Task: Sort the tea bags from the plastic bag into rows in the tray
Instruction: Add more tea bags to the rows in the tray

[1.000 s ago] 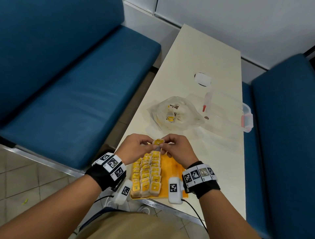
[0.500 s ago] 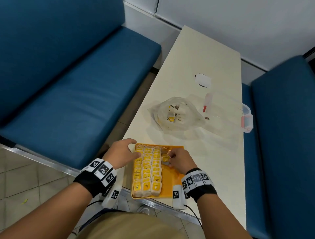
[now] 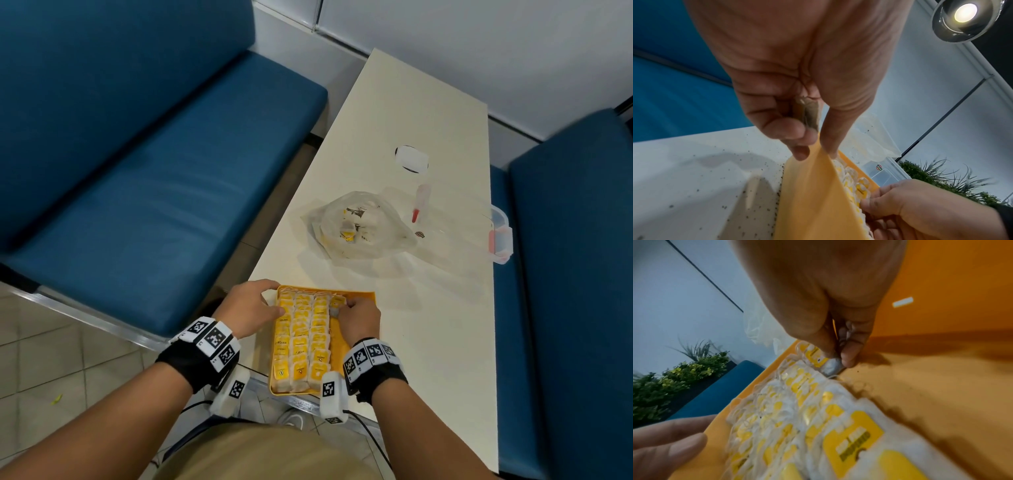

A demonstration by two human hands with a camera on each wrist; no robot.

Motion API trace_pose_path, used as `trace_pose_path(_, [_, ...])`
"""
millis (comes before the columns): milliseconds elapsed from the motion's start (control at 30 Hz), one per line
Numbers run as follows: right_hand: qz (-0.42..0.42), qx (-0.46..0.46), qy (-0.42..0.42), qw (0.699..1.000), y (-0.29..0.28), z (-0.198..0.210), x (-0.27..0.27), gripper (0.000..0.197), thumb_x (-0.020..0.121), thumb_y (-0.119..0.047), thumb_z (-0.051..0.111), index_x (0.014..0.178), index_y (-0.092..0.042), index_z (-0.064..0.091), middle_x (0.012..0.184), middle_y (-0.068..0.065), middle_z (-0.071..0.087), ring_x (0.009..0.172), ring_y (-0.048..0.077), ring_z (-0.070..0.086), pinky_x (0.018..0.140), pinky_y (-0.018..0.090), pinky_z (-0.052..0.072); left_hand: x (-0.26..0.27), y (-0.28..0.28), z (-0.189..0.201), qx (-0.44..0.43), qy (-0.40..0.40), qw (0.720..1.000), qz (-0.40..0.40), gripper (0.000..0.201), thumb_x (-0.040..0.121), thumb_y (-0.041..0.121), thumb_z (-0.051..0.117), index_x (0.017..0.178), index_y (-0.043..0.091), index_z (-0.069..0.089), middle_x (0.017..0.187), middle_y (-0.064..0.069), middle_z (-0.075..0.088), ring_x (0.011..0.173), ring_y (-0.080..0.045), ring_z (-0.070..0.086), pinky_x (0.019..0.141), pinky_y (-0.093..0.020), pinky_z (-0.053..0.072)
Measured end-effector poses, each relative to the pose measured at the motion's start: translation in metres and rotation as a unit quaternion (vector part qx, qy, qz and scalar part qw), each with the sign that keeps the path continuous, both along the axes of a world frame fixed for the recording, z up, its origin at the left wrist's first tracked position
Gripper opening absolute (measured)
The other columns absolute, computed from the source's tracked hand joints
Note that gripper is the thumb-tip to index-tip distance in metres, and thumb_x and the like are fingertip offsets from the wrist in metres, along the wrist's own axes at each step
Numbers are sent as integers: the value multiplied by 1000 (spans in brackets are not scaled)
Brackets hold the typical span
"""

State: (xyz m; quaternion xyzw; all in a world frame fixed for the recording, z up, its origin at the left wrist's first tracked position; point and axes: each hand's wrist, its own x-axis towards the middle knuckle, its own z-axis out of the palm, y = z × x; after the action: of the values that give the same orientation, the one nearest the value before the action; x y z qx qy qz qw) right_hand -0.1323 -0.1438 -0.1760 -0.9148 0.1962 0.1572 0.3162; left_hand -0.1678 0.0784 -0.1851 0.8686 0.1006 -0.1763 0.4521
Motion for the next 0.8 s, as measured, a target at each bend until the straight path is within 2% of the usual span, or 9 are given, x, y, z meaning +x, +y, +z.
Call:
trace_pose_path(67, [-5,10,0,1000,-1,-4,0,21,94,-7,55,87,4,71,81,13,66,74,26,58,66,33,49,-1,0,0,-3,0,1000,-6,45,88,33,77,131,31,65,86,14,61,77,-6,63,61,-20,42])
trace_pose_path(133, [-16,10,4,1000,0,-5,0,21,95,-11,57,88,0,74,83,10,67,74,22,56,64,26,42,-1,0,0,-2,2,1000,-12,45,88,33,77,132,31,65,86,15,60,77,-7,63,62,-19,42])
trace_pose_path(267, [-33,8,5,999,0,-4,3,19,96,-15,59,100,-4,74,98,11,70,80,22,57,70,25,40,0,0,1,-4,5,1000,-8,47,88,33,77,133,30,64,87,16,59,75,-6,63,61,-18,42])
trace_pose_path(400, [-30,20,7,999,0,-11,7,19,94,-16,60,93,-7,77,93,5,75,83,21,65,72,25,45,-1,0,2,-1,12,1000,-6,47,88,34,77,133,31,64,87,15,60,75,-7,63,60,-19,42])
trace_pose_path(567, [-4,15,11,1000,4,-9,9,20,95,-20,60,92,-10,78,86,5,71,75,19,59,68,23,40,-2,4,3,-6,16,1000,8,49,87,35,79,133,29,64,85,18,58,73,-5,61,58,-20,43])
trace_pose_path(633, [16,18,20,1000,5,-8,12,21,96,-20,60,91,-9,77,84,8,71,74,21,60,65,23,41,-1,6,3,-2,20,1000,11,52,86,38,78,135,28,62,88,14,59,75,-6,62,63,-24,48])
trace_pose_path(733, [36,-3,35,999,2,-1,14,29,94,-18,59,71,-4,69,65,5,62,63,21,57,53,24,40,-2,10,6,-16,21,998,57,51,89,51,70,134,29,59,93,3,69,79,-14,67,78,-35,58])
trace_pose_path(800, [59,-13,28,998,-3,12,13,30,93,-14,58,65,-7,62,61,2,56,57,18,53,54,24,40,-2,12,14,-110,7,986,125,41,96,51,60,126,24,60,92,-5,73,77,-20,72,79,-43,61])
